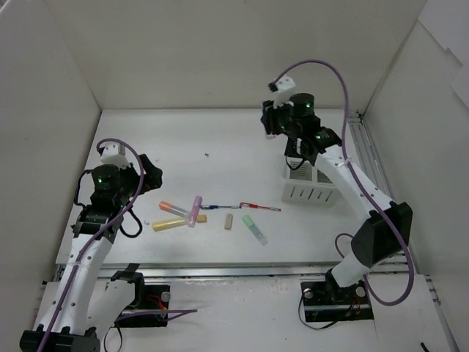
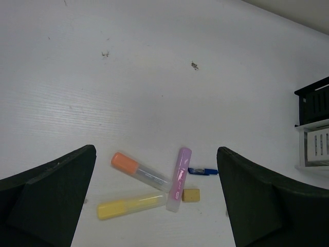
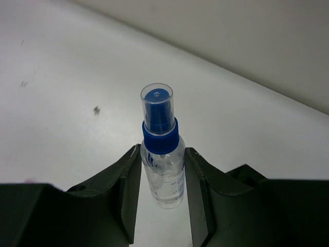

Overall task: Sort the stationery into containers
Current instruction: Place the stationery in the storage box.

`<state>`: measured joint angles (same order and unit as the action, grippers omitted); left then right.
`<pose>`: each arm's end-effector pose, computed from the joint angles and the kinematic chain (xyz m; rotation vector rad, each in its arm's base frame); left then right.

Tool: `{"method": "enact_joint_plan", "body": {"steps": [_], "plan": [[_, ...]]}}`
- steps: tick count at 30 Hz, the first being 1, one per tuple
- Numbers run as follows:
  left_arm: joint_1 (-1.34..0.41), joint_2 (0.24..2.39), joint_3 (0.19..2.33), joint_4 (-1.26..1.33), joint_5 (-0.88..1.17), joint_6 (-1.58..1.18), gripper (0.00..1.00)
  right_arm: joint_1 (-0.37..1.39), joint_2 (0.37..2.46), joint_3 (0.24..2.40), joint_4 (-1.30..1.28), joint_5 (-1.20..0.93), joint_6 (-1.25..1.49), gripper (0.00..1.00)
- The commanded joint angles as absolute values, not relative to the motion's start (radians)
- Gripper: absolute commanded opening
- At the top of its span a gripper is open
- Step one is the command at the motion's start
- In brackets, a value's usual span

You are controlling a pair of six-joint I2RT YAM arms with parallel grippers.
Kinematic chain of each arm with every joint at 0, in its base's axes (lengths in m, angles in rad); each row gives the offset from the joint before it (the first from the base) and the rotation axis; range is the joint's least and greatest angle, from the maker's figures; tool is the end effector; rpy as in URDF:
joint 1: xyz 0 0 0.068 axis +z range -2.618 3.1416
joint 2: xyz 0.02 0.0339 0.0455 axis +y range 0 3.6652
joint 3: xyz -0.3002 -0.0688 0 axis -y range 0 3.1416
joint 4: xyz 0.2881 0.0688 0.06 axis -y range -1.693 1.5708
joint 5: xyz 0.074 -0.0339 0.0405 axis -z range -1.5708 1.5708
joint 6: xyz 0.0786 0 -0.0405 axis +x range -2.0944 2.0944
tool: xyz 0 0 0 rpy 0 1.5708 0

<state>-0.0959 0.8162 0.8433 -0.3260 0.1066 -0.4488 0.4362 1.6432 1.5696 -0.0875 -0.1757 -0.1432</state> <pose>0.2442 -0.0319 0.3552 -0.2590 1.8775 -0.4734 0.4319 0.2165 0.4273 -0.6215 1.6289 0.3674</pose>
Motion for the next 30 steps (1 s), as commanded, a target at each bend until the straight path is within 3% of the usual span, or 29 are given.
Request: {"method": "enact_joint_plan", "body": {"steps": [1, 6, 13, 23, 29, 30], "plan": [[-0.091, 0.819, 0.87, -0.29, 0.118, -0.449, 1.0, 0.321, 1.542, 1.392, 0.351, -0.005, 0.127, 0.0], [-0.091, 0.831, 0.867, -0.281, 0.135, -0.449, 1.0, 0.212, 1.517, 1.215, 0.572, 0.031, 0.215, 0.0], [-0.091, 0.859, 0.87, -0.271, 0.155, -0.451, 1.0, 0.127, 1.615, 1.181, 0.66, 0.006, 0.245, 0.0], [-0.091, 0.896, 0.847, -0.241, 0.207, -0.466, 1.0, 0.106, 1.625, 1.045, 0.695, 0.035, 0.262, 0.1], [-0.091, 0.945, 0.833, -0.229, 0.267, -0.477, 1.0, 0.107, 1.597, 1.002, 0.695, 0.009, 0.27, 0.32], [-0.1, 0.953, 0.834, -0.232, 0.284, -0.476, 1.0, 0.106, 1.586, 0.997, 0.695, 0.006, 0.27, 0.4]]}}
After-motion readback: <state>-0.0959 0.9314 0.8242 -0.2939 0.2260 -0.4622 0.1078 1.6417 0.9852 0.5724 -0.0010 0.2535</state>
